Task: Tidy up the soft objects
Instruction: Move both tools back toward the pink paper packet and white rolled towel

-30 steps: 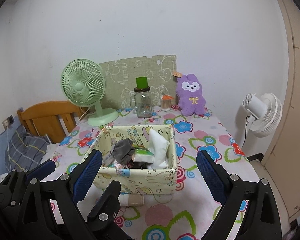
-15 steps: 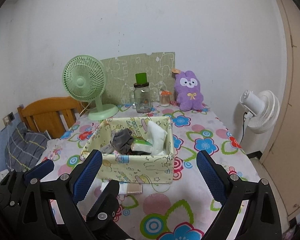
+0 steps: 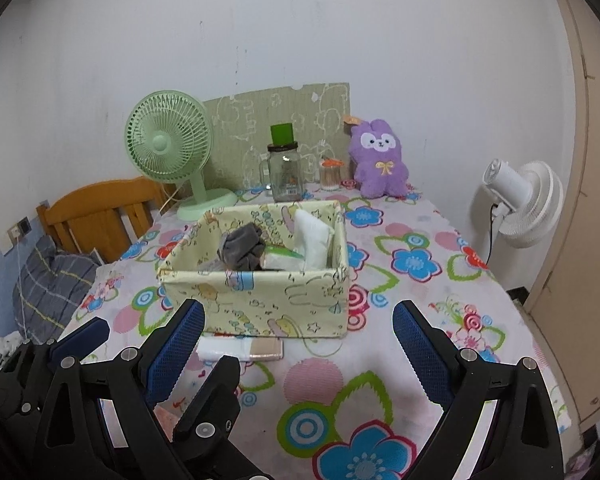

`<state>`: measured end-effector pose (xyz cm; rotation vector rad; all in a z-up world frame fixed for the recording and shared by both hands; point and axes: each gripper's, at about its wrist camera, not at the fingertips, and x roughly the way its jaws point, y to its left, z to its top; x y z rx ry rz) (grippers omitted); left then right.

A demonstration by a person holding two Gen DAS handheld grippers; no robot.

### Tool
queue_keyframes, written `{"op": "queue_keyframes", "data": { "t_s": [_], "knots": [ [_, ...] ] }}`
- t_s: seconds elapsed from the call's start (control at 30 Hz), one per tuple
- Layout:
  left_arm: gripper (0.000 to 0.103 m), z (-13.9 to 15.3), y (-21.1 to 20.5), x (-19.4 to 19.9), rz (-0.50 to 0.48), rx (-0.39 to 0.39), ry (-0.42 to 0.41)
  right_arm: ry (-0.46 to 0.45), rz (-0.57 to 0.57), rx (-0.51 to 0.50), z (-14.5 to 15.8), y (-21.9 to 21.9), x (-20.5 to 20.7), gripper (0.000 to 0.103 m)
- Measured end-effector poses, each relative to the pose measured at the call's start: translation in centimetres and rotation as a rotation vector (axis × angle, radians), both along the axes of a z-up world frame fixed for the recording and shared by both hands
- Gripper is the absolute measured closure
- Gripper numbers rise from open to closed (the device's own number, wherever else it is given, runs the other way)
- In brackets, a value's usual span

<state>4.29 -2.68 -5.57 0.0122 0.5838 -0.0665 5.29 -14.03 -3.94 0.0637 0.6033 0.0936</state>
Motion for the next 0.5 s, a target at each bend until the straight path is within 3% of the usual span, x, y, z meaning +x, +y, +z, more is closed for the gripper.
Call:
{"op": "queue_keyframes", "data": {
  "t_s": [0.5],
  "knots": [
    [0.000, -3.8, 0.9, -0.2, 0.046, -0.007, 0.048, 0.051, 0.026, 0.013, -4.0, 0.6, -0.2, 0.006]
  ]
}}
